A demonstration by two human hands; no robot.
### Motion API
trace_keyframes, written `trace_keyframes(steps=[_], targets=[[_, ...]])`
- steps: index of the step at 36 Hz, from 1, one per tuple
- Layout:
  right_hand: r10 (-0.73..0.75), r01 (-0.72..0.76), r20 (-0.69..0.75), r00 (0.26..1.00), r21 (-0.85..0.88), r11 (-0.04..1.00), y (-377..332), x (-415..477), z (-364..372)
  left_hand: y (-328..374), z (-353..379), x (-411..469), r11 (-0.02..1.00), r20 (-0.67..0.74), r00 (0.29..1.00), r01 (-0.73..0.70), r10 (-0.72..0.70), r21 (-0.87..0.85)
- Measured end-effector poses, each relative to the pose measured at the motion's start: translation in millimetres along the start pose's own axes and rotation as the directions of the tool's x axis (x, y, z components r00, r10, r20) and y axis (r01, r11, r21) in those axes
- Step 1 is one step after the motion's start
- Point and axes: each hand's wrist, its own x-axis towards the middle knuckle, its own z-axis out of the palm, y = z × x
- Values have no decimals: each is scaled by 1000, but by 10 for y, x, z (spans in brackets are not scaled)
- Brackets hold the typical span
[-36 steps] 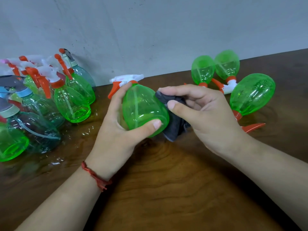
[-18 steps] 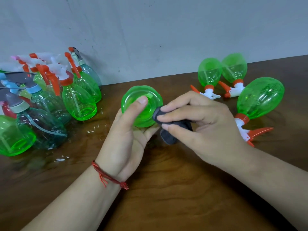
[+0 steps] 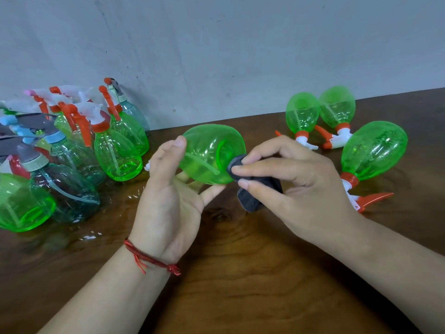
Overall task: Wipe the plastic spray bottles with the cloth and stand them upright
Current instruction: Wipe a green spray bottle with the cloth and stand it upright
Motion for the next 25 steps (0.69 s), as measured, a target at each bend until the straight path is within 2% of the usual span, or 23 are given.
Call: trace_keyframes(steps=[3,6,11,15,18,21,23,25], targets=[[-114,117,27,993,-102,988,-28,-2,30,-20,-24,2,999,31,999,-20,21,-34],[-144,143,-8,990,-91,986,-41,12,0,-63,-10,-5,1000,103,994,-26,26,-5],[29,-19,-159,987,64,998,0,43,-58,-53,7,-22,998,117,993,-27,33,-50],[139,-125,-59,989,195,973,18,-7,34,-42,-44,12,996,108,992,-59,66,-63],[24,-21,-18,1000,135,991,-66,-17,19,-62,-27,9,996,98,992,-87,85,13],[-61,67,-82,995,64,996,-134,13,-12,-108,3,-18,986,129,984,-137,125,92],[8,5,-131,991,101,995,-106,45,-30,-113,-3,-26,978,151,977,-171,152,120],[155,-129,-150,976,173,977,-30,92,-56,-99,-22,-22,976,175,971,-185,163,117]])
